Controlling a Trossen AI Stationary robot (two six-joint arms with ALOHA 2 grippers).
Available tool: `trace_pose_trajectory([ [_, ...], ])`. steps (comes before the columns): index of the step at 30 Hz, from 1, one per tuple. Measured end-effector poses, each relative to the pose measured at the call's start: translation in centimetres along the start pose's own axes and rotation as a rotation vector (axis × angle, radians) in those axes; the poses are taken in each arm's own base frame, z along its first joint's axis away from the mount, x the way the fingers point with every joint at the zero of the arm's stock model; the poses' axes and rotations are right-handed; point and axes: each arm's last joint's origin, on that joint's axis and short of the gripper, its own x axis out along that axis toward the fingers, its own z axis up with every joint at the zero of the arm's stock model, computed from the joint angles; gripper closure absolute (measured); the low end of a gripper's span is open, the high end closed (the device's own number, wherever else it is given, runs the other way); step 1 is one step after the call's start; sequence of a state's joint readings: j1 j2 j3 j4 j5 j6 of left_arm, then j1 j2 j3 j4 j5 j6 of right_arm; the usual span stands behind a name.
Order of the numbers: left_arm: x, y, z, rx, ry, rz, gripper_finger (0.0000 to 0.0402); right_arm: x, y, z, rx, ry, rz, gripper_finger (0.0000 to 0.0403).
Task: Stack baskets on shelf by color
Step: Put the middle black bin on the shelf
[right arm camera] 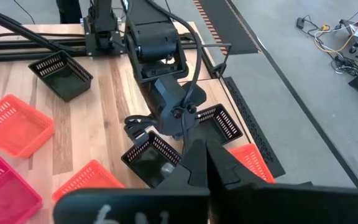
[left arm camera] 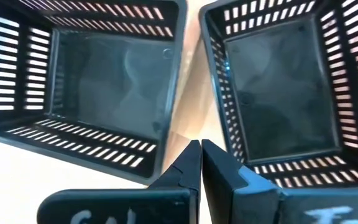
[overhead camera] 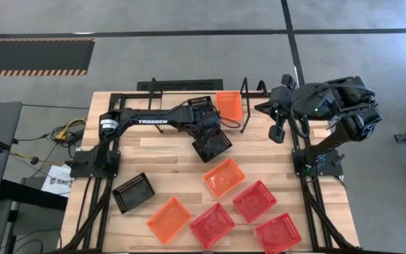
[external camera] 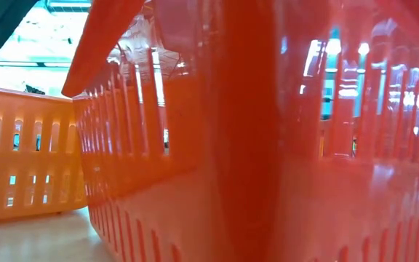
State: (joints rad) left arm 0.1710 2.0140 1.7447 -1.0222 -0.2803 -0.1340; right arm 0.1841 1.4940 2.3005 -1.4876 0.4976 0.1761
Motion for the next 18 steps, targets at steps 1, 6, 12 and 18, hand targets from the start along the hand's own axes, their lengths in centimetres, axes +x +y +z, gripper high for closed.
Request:
trace_pose_trajectory([
  [1, 0.0, 0.0, 0.0, 0.008, -0.001, 0.005, 0.0401, 0.0, 0.0, 0.0, 0.0, 0.0, 0.0, 0.0402],
  [6, 0.1, 0.5, 0.1, 0.015, 0.0, 0.024, 0.0401, 0.0, 0.0, 0.0, 0.0, 0.0, 0.0, 0.0402],
  [12, 0.6, 2.1, 0.2, -0.002, 0.01, 0.039, 0.0401, 0.0, 0.0, 0.0, 0.0, 0.0, 0.0, 0.0402],
  [18, 0.9, 3.3, 0.2, -0.005, 0.018, 0.046, 0.0401, 0.0, 0.0, 0.0, 0.0, 0.0, 0.0, 0.0402],
])
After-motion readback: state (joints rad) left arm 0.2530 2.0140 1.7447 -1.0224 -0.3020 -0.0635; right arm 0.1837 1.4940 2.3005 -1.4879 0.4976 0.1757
